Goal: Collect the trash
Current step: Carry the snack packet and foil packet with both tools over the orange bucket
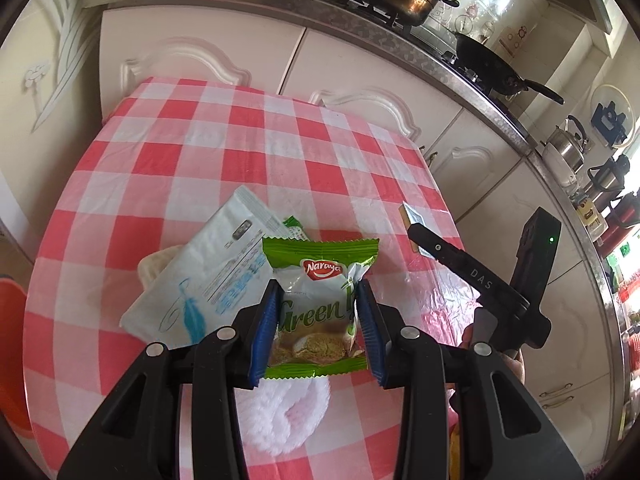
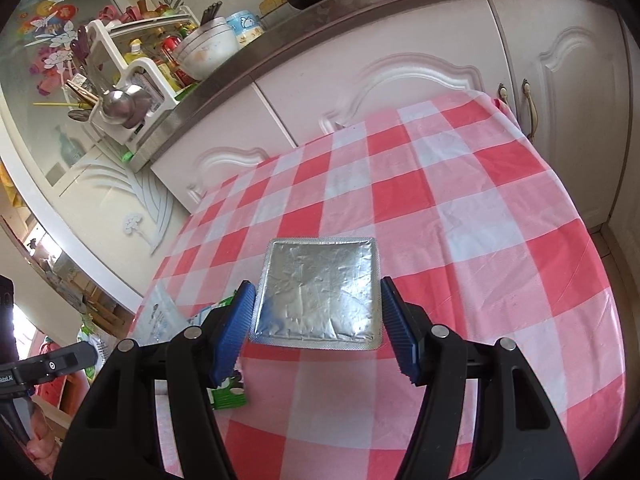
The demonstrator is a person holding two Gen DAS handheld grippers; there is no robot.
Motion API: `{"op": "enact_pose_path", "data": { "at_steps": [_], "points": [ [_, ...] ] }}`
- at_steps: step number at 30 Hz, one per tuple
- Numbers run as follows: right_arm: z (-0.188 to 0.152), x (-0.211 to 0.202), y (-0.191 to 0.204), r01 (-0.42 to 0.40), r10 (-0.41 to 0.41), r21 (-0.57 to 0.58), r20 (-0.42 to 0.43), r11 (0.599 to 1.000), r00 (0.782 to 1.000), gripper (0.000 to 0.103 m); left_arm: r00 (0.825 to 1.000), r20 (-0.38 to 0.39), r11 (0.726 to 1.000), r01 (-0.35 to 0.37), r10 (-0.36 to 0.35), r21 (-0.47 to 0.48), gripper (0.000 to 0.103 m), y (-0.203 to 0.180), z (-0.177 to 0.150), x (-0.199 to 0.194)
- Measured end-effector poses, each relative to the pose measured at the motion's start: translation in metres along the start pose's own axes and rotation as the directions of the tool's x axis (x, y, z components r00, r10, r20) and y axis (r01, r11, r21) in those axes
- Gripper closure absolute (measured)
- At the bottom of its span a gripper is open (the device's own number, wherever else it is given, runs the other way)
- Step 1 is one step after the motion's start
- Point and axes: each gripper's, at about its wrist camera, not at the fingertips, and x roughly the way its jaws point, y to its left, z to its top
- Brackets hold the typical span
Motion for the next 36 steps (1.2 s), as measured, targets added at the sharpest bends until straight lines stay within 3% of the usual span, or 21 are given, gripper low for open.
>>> {"op": "enact_pose_path", "data": {
  "at_steps": [12,20,28,36],
  "points": [
    [-0.016,-0.016,0.044,-0.048,0.049,-0.058,0.019,0.997,0.999,0.039,0.999,0.026,0.998,-0.047,0.048,-0.029,0.063,0.034,-0.029,-0.035],
    [-0.036,-0.021,0.079,-0.073,0.071,-0.101,-0.019,0.992,0.997,0.039,0.996,0.025,0.994,-0.083,0.085,-0.073,0.063,0.073,-0.054,-0.052],
    [-0.053,-0.03,0.132,-0.089,0.082,-0.217,-0.04,0.972,0.996,0.039,0.992,0.036,0.985,-0.12,0.125,-0.124,0.063,0.114,-0.074,-0.068],
    [-0.064,-0.031,0.183,-0.171,0.152,-0.276,-0.088,0.946,0.984,0.039,0.988,0.047,0.972,-0.138,0.15,-0.191,0.063,0.153,-0.091,-0.085]
  ]
}}
